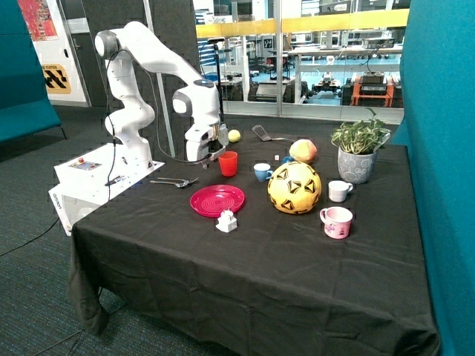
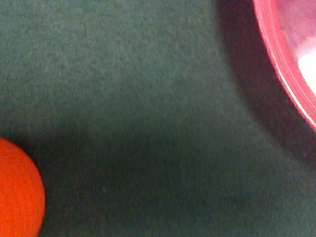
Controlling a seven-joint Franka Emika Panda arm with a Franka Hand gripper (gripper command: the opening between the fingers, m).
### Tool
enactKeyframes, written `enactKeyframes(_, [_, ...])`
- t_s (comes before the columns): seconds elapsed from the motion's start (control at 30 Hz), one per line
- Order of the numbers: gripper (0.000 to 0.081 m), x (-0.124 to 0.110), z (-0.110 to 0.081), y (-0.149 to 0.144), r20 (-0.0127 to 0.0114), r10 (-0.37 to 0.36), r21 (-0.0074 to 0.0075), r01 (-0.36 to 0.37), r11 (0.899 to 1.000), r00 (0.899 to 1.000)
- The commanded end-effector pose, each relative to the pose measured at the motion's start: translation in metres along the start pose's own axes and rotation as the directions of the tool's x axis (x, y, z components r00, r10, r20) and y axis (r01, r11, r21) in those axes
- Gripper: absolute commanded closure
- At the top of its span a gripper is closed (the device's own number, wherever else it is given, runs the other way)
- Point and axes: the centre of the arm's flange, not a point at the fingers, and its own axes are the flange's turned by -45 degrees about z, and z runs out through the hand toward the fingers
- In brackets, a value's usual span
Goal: Set the table
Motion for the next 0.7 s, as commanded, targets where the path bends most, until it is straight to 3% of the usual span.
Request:
enactKeyframes(0.0, [0.054, 0.02, 0.007, -0.003, -0.0054, -0.044, -0.0027, 0.044, 0.999, 0.999])
enactKeyframes(0.33, [0.0582, 0.038, 0.02, -0.005, -0.0053, -0.077, -0.0029, 0.077, 0.997, 0.997])
enactKeyframes(0.67, [0.0573, 0.045, 0.029, 0.005, -0.0053, -0.089, -0.003, 0.089, 0.996, 0.996])
